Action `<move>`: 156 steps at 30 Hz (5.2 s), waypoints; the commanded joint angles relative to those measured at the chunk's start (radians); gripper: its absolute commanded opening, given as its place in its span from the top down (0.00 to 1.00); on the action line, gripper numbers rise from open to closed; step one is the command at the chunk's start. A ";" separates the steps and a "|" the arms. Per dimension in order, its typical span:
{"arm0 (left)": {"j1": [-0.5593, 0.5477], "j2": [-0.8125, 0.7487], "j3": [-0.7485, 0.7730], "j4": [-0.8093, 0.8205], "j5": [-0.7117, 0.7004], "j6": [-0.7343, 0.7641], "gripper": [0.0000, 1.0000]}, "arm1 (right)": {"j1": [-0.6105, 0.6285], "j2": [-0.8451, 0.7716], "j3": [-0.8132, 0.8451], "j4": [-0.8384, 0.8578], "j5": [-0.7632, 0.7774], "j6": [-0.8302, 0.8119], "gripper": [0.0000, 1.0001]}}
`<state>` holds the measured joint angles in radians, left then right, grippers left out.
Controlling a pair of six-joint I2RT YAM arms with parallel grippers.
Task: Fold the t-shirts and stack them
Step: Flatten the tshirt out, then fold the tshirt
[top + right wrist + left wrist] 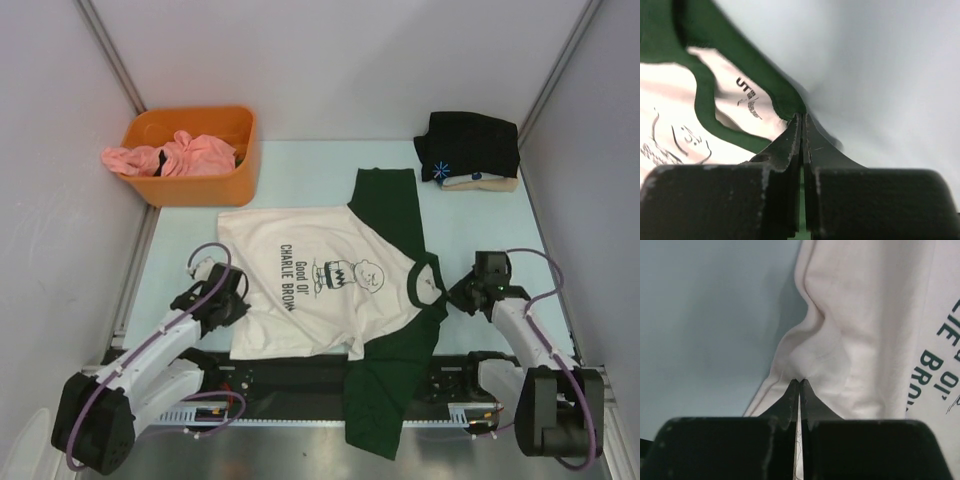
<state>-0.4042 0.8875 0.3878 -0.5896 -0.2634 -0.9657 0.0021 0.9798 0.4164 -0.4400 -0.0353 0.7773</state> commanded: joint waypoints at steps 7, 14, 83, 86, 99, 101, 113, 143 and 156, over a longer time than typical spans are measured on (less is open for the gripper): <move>0.185 -0.012 0.082 -0.013 -0.043 0.105 0.76 | -0.166 0.183 0.100 0.087 -0.103 -0.167 1.00; 0.185 -0.082 0.079 -0.053 -0.017 0.068 0.29 | -0.165 0.325 0.266 0.098 -0.101 -0.220 0.88; -0.108 -0.076 0.063 -0.025 -0.022 -0.042 0.99 | 1.625 0.003 0.122 -0.574 0.436 0.882 0.17; -0.107 -0.110 0.066 -0.059 -0.017 -0.033 1.00 | 1.778 0.094 0.174 -0.585 0.423 0.982 0.19; -0.107 -0.190 0.003 -0.059 0.033 -0.033 1.00 | 2.119 0.356 0.387 -0.693 0.347 1.224 0.16; -0.107 -0.190 0.003 -0.059 0.032 -0.034 1.00 | 2.147 0.373 0.459 -0.790 0.359 1.238 0.15; -0.108 -0.206 0.000 -0.064 0.047 -0.042 1.00 | 2.214 0.444 0.355 -0.511 0.238 1.258 0.21; -0.044 -0.248 0.252 -0.288 0.092 0.042 1.00 | 1.144 -0.098 0.482 -0.633 0.614 0.353 1.00; 0.251 0.204 0.411 -0.108 0.208 0.392 1.00 | 0.521 0.210 0.680 -0.283 0.331 -0.231 1.00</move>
<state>-0.1837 1.0298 0.7387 -0.7635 -0.0895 -0.6918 0.5591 1.1469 1.0348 -0.8291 0.3439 0.7097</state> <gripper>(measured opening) 0.010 0.020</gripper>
